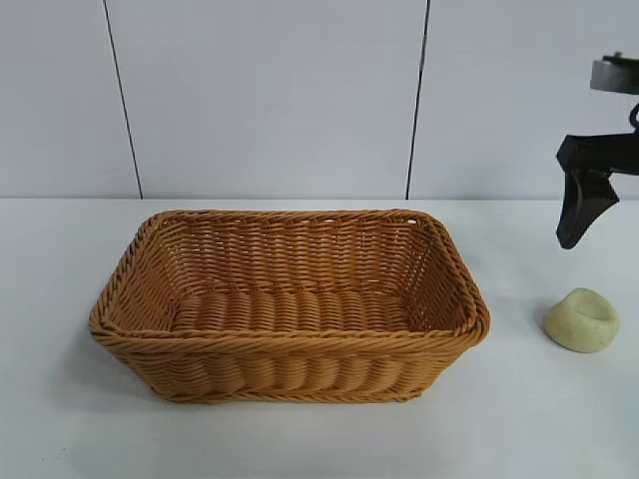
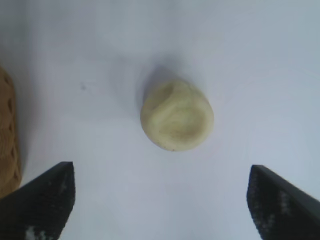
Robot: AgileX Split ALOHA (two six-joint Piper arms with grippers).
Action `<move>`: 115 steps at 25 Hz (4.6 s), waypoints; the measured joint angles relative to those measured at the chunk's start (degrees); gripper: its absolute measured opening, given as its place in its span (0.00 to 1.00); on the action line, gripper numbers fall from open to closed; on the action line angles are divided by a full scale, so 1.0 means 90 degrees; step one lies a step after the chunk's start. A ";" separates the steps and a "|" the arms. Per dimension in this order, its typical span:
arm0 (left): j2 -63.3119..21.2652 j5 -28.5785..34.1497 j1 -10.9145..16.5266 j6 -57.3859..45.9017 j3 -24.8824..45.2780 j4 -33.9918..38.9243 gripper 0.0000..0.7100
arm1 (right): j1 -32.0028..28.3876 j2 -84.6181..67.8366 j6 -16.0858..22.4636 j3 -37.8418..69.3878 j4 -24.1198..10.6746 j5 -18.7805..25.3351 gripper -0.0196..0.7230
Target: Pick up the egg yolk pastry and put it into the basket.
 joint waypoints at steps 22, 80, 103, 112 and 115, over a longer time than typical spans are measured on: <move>0.0000 0.0000 0.0000 0.0000 0.0000 0.0000 0.97 | 0.0000 0.0176 0.0002 -0.0067 -0.0004 -0.0008 0.05; 0.0000 0.0000 0.0000 0.0000 0.0000 0.0000 0.97 | 0.3866 0.1085 -0.0029 -0.3648 0.0052 0.2037 0.74; 0.0000 0.0000 0.0000 0.0002 0.0000 0.0000 0.97 | 0.0916 0.1066 0.0454 -0.4569 -0.1472 0.3182 0.74; 0.0000 0.0000 0.0000 0.0002 0.0000 0.0000 0.97 | -0.0353 0.1066 0.0063 -0.4569 -0.1007 0.3684 0.74; 0.0000 0.0000 0.0000 0.0002 0.0000 0.0000 0.97 | -0.0371 0.1066 -0.0089 -0.4569 -0.0945 0.3991 0.74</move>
